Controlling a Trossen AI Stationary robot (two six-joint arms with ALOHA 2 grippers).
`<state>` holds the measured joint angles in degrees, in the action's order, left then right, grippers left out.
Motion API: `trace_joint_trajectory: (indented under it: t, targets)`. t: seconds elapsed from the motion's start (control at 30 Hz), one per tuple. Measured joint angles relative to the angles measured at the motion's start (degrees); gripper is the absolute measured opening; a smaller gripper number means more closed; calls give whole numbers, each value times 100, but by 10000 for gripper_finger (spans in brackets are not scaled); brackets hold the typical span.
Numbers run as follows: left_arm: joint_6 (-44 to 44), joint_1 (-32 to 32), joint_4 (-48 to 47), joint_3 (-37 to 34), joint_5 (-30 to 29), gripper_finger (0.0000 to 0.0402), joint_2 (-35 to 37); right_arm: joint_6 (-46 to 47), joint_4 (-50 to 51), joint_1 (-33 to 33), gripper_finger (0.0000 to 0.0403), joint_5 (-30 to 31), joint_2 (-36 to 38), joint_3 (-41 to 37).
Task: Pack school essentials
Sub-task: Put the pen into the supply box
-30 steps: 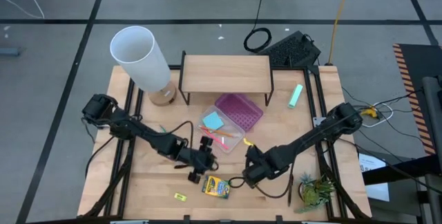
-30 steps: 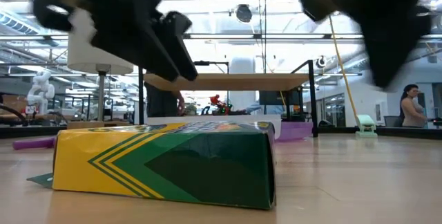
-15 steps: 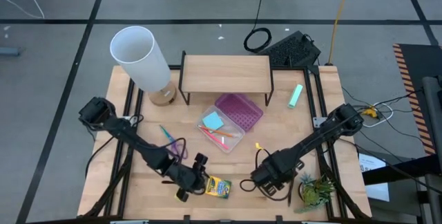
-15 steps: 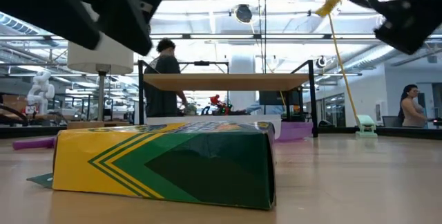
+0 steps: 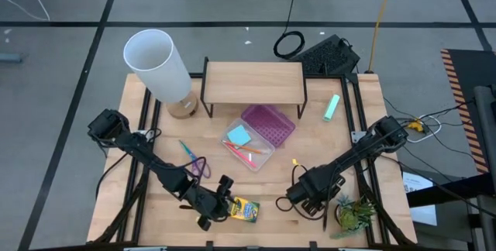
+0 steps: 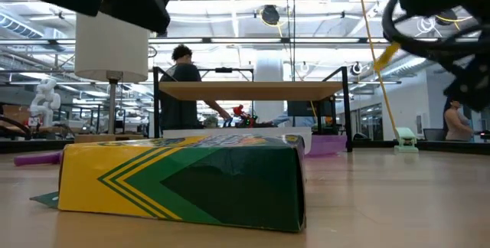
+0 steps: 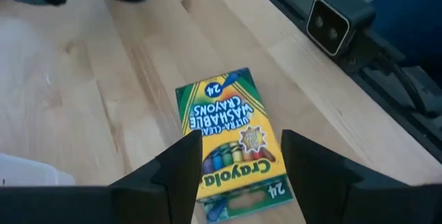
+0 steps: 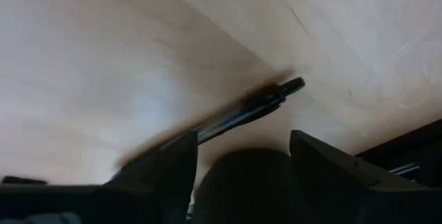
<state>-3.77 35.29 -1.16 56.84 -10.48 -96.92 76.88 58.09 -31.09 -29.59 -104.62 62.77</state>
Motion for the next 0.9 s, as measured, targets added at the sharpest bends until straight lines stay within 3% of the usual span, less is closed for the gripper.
trace_joint_trajectory:
  t: [0.2, 0.5, 0.67, 0.9]
  targets:
    - [73, 0, 54, 0, 0, 218, 0, 38, -704, 1, 226, -415, 5, -574]
    - [70, 0, 49, 0, -4, 219, 0, -227, -1242, 107, 153, -464, 62, -775]
    - [66, -16, 45, 0, -7, 219, 0, -467, -1184, 104, 128, 280, 439, -787]
    - [84, -126, 52, 0, -9, 219, 0, -857, -1169, 54, 127, 1437, 1239, -620]
